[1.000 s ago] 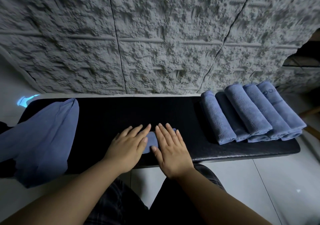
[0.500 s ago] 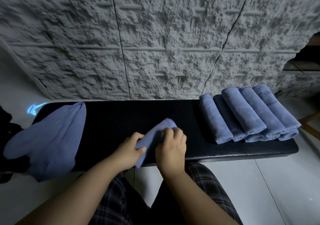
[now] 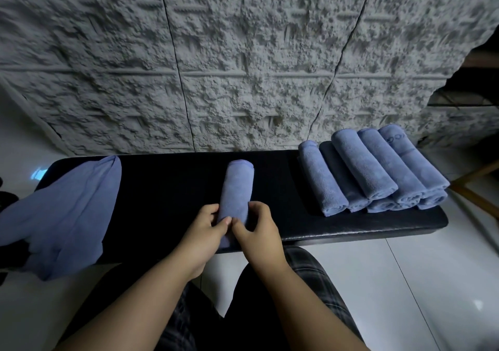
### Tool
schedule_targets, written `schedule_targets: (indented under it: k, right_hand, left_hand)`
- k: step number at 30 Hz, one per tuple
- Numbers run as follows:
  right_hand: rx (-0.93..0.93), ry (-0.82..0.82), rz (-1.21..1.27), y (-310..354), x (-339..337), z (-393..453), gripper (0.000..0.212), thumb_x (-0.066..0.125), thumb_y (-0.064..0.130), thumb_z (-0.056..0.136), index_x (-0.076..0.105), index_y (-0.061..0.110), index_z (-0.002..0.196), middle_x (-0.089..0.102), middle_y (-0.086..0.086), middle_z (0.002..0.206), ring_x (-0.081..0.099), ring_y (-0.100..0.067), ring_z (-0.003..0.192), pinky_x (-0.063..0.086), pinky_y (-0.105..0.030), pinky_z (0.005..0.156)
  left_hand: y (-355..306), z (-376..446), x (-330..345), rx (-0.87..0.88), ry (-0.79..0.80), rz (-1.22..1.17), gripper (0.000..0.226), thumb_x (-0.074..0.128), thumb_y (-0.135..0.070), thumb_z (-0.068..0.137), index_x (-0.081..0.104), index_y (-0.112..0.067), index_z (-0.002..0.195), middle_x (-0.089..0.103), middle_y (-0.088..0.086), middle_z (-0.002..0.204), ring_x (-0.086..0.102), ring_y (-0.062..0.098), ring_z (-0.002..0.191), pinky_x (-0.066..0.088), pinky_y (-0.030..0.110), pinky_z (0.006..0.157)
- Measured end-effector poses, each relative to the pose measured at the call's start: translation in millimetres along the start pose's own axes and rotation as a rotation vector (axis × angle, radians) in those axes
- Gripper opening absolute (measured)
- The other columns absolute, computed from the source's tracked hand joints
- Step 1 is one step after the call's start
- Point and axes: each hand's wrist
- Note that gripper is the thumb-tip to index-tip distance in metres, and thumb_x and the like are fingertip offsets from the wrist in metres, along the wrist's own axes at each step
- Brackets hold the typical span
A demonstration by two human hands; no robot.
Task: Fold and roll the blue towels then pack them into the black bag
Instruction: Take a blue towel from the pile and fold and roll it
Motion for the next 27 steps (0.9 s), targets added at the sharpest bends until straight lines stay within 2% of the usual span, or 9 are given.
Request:
schedule_targets:
  k: [2, 7, 11, 15, 17, 19, 21, 23, 27]
  right_hand:
    - [-0.004, -0.035, 0.064, 2, -7, 0, 0.045, 0.067, 0.028, 0.084, 0.047, 0.021, 0.124, 0.058, 0.018, 0.101, 0.051, 0.025, 0.083, 0.042, -0.002, 0.064]
    - [-0.011, -0.130, 0.245, 6, -34, 2, 0.052, 0.070, 0.026, 0.082, 0.049, 0.030, 0.129, 0.062, 0.017, 0.114, 0.058, 0.014, 0.094, 0.048, -0.009, 0.077]
    - [-0.020, -0.230, 0.354, 5, -60, 7, 0.049, 0.072, 0.022, 0.081, 0.052, 0.035, 0.123, 0.063, 0.019, 0.110, 0.062, 0.008, 0.094, 0.051, -0.016, 0.082]
    - [0.044, -0.381, 0.381, 3, -90, 22, 0.031, 0.072, 0.024, 0.073, 0.057, 0.031, 0.099, 0.070, 0.005, 0.092, 0.068, -0.012, 0.084, 0.056, -0.031, 0.078]
    - [0.090, -0.425, 0.409, 4, -103, 32, 0.043, 0.071, 0.031, 0.061, 0.059, 0.021, 0.101, 0.070, -0.001, 0.087, 0.066, -0.016, 0.077, 0.055, -0.035, 0.074]
    - [0.095, -0.423, 0.484, 6, -115, 41, 0.049, 0.066, 0.030, 0.057, 0.061, 0.006, 0.099, 0.064, -0.003, 0.074, 0.058, -0.016, 0.062, 0.049, -0.031, 0.058]
    - [0.093, -0.431, 0.563, 6, -125, 48, 0.031, 0.062, 0.022, 0.062, 0.059, 0.003, 0.085, 0.050, -0.008, 0.062, 0.043, -0.017, 0.053, 0.035, -0.025, 0.048]
    - [0.120, -0.457, 0.604, 7, -135, 51, 0.017, 0.061, 0.016, 0.071, 0.059, 0.005, 0.082, 0.048, -0.012, 0.068, 0.040, -0.021, 0.061, 0.032, -0.026, 0.051]
    - [0.198, -0.475, 0.543, 5, -146, 55, 0.013, 0.057, 0.012, 0.085, 0.058, -0.001, 0.082, 0.053, -0.012, 0.069, 0.047, -0.021, 0.055, 0.037, -0.022, 0.046]
  left_hand:
    - [-8, 1, 12, 0.008, -0.002, -0.099, 0.031, 0.047, -0.010, 0.096, 0.045, -0.014, 0.127, 0.062, 0.003, 0.116, 0.063, 0.017, 0.102, 0.049, 0.039, 0.092]
    - [-37, 0, 49, 0.046, 0.073, -0.323, 0.032, 0.040, 0.003, 0.096, 0.044, -0.014, 0.123, 0.063, 0.002, 0.103, 0.062, 0.013, 0.090, 0.054, 0.023, 0.073]
    - [-52, 8, 78, 0.059, 0.113, -0.362, 0.038, 0.043, 0.003, 0.095, 0.041, -0.005, 0.131, 0.059, 0.012, 0.121, 0.061, 0.021, 0.101, 0.053, 0.032, 0.081]
    - [-63, 13, 111, 0.085, 0.121, -0.325, 0.032, 0.046, 0.006, 0.093, 0.044, -0.011, 0.120, 0.055, 0.016, 0.124, 0.060, 0.019, 0.097, 0.051, 0.034, 0.085]
    - [-67, 15, 127, 0.087, 0.159, -0.302, 0.033, 0.044, 0.007, 0.093, 0.044, -0.007, 0.122, 0.049, 0.020, 0.133, 0.057, 0.021, 0.105, 0.048, 0.033, 0.091]
    - [-70, 15, 138, 0.100, 0.213, -0.246, 0.040, 0.042, 0.007, 0.094, 0.040, -0.003, 0.133, 0.043, 0.016, 0.140, 0.050, 0.014, 0.112, 0.043, 0.028, 0.095]
    - [-75, 15, 146, 0.120, 0.287, -0.195, 0.046, 0.040, 0.007, 0.095, 0.035, -0.004, 0.140, 0.043, 0.005, 0.140, 0.043, 0.003, 0.108, 0.038, 0.021, 0.094]
    - [-77, 16, 152, 0.142, 0.356, -0.131, 0.048, 0.039, 0.005, 0.095, 0.033, -0.006, 0.142, 0.045, -0.008, 0.130, 0.041, -0.002, 0.104, 0.036, 0.017, 0.093]
    - [-67, 24, 162, 0.236, 0.338, 0.042, 0.053, 0.045, -0.006, 0.093, 0.035, -0.025, 0.141, 0.048, 0.001, 0.136, 0.045, 0.002, 0.117, 0.036, 0.025, 0.104]
Point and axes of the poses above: each hand's wrist, its own z-axis towards the middle knuckle, its own x-axis out of the palm, y = z × x
